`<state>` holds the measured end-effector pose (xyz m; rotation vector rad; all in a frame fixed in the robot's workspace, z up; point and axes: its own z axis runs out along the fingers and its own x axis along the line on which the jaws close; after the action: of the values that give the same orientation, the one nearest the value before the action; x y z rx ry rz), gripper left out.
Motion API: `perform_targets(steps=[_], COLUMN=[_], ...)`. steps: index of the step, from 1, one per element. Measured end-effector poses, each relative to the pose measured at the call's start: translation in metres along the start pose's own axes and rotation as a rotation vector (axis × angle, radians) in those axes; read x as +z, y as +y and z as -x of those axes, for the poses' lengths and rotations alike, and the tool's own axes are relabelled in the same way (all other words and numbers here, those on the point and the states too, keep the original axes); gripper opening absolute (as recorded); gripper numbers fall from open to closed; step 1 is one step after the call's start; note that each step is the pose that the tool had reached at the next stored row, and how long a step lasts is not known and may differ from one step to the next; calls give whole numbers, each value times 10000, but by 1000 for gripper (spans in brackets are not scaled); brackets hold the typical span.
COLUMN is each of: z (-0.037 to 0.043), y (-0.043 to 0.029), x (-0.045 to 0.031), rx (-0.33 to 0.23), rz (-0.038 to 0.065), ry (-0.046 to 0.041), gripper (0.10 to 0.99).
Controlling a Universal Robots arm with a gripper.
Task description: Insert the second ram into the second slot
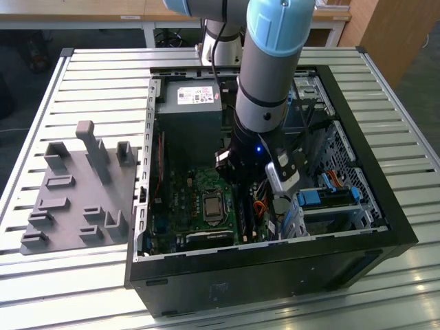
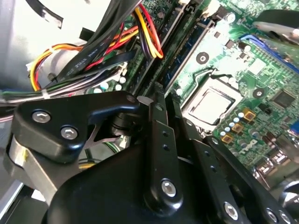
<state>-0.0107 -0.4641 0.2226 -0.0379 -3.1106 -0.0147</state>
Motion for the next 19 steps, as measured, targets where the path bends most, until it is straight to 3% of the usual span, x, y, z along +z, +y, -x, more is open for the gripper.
perform_targets(steps=[3,7,19], z=[-1,2,6], y=[0,3,6], x=[-43,-42,-2], rx=[0,-1,0], rz=[-1,-3,-4], ry=[0,-1,0], gripper=[212,106,106])
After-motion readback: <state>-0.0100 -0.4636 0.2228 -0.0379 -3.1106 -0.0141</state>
